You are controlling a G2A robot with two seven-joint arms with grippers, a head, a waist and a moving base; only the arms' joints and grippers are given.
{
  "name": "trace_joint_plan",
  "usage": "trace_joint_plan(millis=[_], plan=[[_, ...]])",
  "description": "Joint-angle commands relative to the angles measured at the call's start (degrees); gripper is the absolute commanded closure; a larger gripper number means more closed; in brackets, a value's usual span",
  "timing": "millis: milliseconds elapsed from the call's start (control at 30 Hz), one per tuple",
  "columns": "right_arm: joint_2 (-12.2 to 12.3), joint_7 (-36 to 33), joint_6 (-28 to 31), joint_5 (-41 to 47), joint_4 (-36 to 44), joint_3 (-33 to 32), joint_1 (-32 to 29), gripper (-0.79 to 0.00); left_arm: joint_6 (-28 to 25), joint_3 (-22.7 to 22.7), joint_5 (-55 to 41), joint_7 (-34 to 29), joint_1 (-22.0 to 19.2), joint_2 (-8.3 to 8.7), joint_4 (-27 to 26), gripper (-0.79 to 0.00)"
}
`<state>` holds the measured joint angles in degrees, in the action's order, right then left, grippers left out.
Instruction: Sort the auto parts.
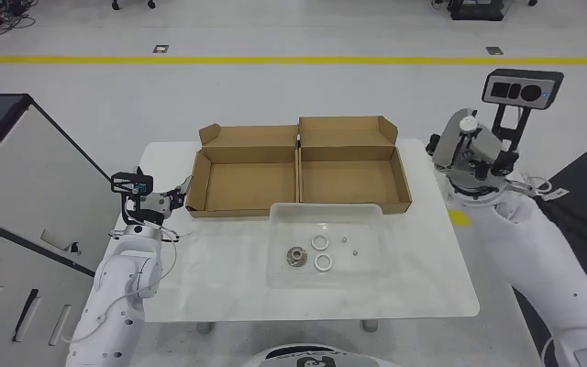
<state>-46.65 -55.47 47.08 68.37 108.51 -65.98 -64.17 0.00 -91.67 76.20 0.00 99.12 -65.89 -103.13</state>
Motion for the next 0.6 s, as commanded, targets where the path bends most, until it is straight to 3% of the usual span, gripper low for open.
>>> trace_joint_plan(millis=[0, 567], plan=[[-0.1, -0.1, -0.3, -4.2, 0.2, -1.0, -0.2, 0.000, 0.0, 0.0, 0.0, 0.0, 0.0, 0.00, 0.0, -0.785], [-1.1, -1.3, 0.4, -18.6, 3.5, -5.3, -1.6, 0.000, 0.0, 0.0, 0.0, 0.0, 0.0, 0.00, 0.0, -0.785]])
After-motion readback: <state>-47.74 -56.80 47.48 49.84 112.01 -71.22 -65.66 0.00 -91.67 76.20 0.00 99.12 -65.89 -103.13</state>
